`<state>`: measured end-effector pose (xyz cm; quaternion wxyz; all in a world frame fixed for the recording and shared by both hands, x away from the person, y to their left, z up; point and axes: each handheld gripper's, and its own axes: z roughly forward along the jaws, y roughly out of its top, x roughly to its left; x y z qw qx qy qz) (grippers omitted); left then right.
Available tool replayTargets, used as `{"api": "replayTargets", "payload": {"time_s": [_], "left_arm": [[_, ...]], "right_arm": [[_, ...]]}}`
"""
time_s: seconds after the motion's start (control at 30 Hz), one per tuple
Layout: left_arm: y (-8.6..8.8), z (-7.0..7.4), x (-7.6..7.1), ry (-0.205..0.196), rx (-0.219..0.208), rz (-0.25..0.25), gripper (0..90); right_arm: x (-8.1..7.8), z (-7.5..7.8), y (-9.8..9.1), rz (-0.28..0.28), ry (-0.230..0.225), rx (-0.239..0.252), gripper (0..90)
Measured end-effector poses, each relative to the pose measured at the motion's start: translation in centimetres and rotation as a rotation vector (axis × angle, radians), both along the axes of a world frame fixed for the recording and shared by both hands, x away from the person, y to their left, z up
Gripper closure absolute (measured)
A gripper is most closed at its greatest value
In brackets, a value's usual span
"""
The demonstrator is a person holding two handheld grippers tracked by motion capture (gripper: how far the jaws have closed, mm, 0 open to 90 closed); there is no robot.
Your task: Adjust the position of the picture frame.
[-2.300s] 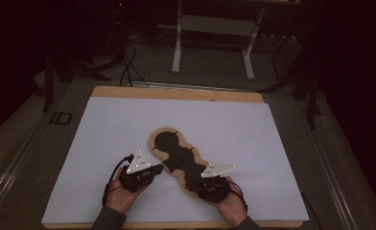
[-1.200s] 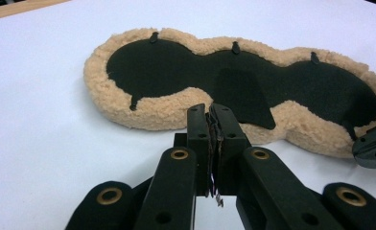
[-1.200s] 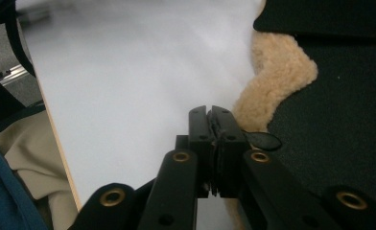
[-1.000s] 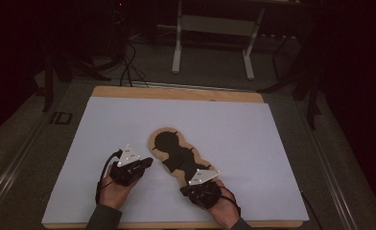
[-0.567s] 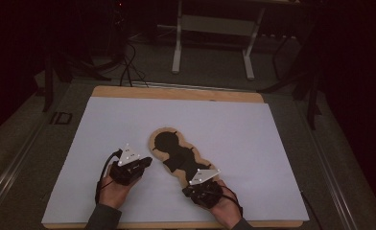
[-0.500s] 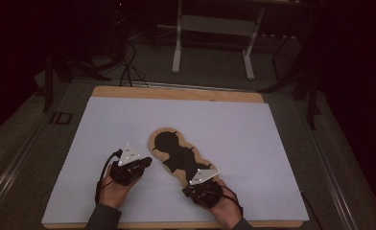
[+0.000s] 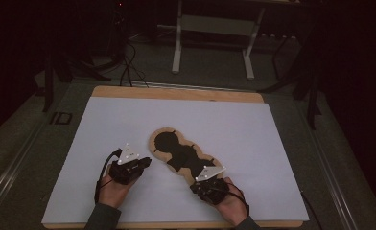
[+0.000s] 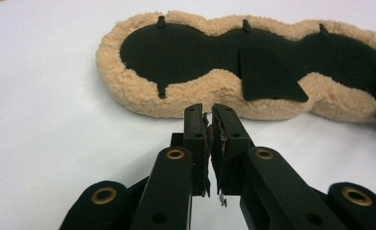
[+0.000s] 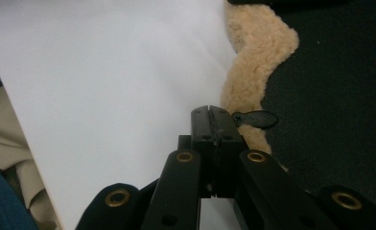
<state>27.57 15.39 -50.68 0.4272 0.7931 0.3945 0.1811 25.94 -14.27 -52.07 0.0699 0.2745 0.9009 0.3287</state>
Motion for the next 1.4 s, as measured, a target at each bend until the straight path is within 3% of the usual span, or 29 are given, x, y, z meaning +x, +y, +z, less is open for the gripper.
{"api": "replayTargets", "payload": {"time_s": [0.43,0.8,1.13,1.23,1.4], "left_arm": [[0.1,-0.2,0.2,0.016,0.012,0.008,85.3],[0.1,-0.5,0.7,0.024,0.037,0.067,84.0],[-0.1,-1.2,1.6,0.046,0.073,0.104,82.2],[-0.3,-1.6,2.1,0.060,0.085,0.110,82.6],[-0.3,-1.8,2.7,0.065,0.071,0.114,84.3]], "right_arm": [[1.5,0.2,-2.4,-0.080,0.010,-0.004,90.0],[3.1,0.2,-4.3,-0.165,0.009,0.013,90.0],[4.5,0.3,-5.6,-0.243,-0.037,-0.027,90.0],[5.4,0.5,-6.7,-0.304,-0.052,-0.015,90.0],[6.0,0.7,-7.3,-0.346,-0.070,-0.015,90.0]]}}
